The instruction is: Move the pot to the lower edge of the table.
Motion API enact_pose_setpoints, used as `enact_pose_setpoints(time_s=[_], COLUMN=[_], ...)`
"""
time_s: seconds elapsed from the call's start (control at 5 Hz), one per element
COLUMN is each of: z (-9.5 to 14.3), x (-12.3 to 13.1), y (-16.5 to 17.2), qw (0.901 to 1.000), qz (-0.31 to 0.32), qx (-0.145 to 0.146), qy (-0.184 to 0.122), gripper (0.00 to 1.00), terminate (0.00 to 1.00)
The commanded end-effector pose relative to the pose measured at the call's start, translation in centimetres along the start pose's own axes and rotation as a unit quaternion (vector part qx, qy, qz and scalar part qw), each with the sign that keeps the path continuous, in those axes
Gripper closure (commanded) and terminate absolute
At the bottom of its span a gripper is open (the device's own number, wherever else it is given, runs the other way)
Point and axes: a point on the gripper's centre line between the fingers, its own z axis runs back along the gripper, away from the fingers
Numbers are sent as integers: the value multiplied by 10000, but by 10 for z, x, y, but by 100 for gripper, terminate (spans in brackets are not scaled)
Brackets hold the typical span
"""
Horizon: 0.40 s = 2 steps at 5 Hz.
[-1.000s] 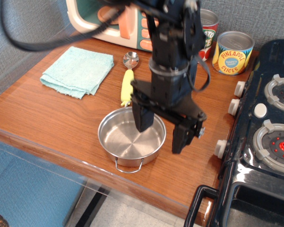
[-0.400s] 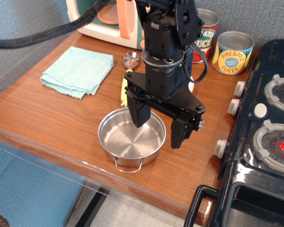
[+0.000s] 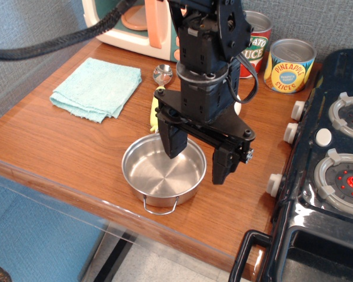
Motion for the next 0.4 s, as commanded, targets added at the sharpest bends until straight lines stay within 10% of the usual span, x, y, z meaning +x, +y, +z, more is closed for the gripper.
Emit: enact_pose_setpoints(time_s=[0.0,0.2], z=[15,15], x=[-6,-6], y=[2,2], qw=[9997,9997], qz=[13,13], qx=[2,2], qy=[-242,-242], gripper=[0,0], terminate=[0,100])
